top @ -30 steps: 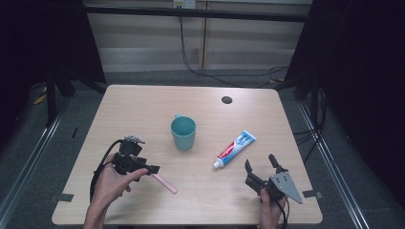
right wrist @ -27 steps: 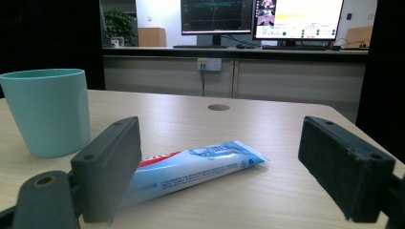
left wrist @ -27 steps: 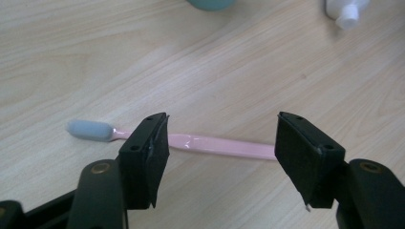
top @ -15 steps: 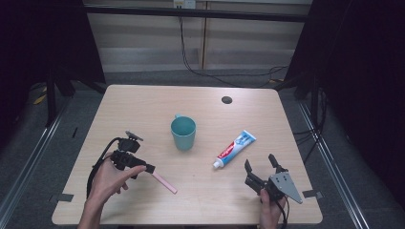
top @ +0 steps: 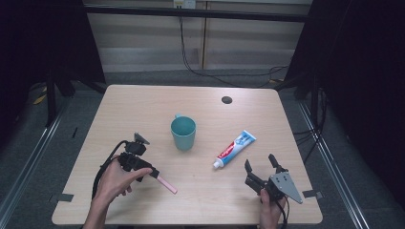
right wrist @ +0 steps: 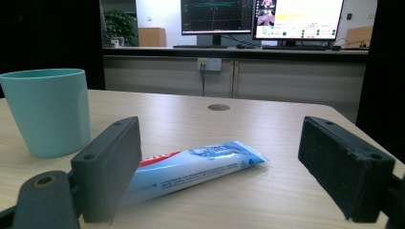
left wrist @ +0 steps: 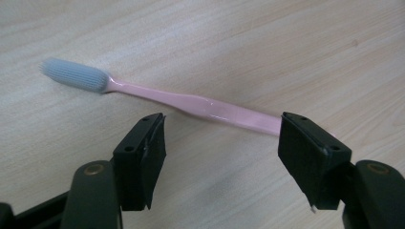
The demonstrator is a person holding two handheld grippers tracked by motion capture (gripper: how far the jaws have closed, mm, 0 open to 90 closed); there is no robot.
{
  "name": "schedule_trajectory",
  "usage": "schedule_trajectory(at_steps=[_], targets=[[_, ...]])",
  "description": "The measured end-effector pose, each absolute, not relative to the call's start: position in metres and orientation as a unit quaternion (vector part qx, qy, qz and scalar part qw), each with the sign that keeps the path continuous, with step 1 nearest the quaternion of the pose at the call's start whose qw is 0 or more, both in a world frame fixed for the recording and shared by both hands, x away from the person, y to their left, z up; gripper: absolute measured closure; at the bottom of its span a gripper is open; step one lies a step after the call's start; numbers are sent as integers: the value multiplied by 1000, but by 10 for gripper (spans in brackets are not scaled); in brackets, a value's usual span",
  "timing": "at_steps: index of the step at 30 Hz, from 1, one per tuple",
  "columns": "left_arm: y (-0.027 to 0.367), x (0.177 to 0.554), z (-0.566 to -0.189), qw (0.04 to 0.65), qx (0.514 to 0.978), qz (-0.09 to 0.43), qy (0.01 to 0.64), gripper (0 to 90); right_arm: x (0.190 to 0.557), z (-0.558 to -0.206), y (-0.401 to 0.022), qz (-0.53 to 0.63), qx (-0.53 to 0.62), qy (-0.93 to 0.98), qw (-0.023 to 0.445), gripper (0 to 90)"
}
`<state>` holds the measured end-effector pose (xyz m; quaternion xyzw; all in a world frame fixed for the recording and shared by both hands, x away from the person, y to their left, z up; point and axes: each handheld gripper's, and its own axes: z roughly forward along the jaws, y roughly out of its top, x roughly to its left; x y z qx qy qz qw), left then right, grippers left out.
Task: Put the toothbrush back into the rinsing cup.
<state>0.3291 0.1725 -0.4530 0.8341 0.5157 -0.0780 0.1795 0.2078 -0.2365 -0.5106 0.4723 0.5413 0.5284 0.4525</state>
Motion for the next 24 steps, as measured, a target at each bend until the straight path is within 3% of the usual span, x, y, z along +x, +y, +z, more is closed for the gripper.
schedule_trajectory(at_steps=[9, 24], targets=[[169, 329, -459, 171, 833, -105, 515, 302, 208, -511, -236, 528, 473, 541, 453, 140], [164, 337, -464, 158, 841, -104, 507, 256, 208, -511, -236, 528, 472, 541, 454, 140]])
